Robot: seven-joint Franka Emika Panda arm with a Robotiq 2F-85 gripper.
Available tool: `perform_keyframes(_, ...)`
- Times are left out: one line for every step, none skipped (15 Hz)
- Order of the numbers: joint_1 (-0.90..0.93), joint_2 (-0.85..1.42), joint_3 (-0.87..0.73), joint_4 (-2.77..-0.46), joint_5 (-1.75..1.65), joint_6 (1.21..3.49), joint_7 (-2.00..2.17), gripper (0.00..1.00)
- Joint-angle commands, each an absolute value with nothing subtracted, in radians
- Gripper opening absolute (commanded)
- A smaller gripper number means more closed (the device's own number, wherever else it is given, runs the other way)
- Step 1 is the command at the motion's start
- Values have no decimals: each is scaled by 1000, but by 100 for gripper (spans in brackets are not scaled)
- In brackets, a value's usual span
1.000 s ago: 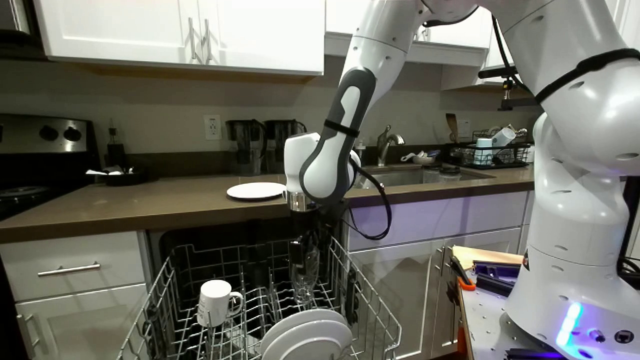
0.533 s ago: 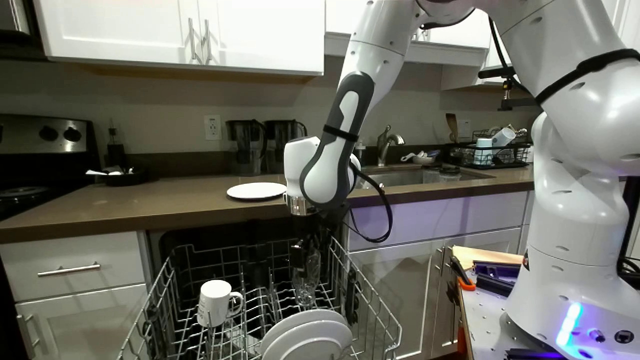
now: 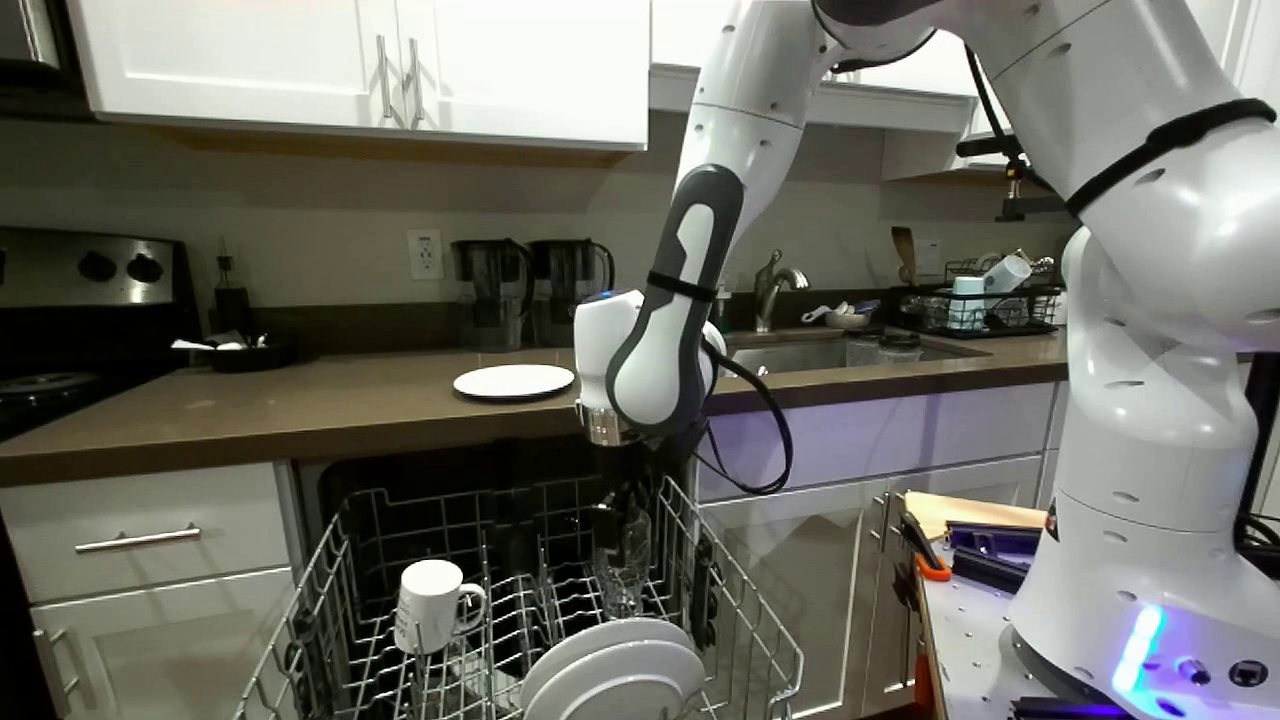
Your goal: Move the glass jar to the right
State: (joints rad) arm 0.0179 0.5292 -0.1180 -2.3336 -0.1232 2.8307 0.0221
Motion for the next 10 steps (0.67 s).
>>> perform_keyframes(21,562,-119,-2323,-114,2852,42,61)
perform_keyframes(20,570,-116,-2320,-112,2854,41,61)
perform_keyframes(18,577,-114,-2317,-110,2857,40,61)
perform_keyframes(15,584,-112,-2312,-107,2860,37,61)
perform_keyframes(14,592,-111,-2306,-106,2861,37,61)
perform_keyframes(11,598,-108,-2300,-104,2862,35,61)
perform_keyframes(9,603,-105,-2296,-103,2862,32,61)
perform_keyframes(7,606,-103,-2292,-102,2859,29,61)
perform_keyframes(6,609,-103,-2288,-102,2857,28,61)
perform_keyframes(5,611,-101,-2286,-102,2854,26,61)
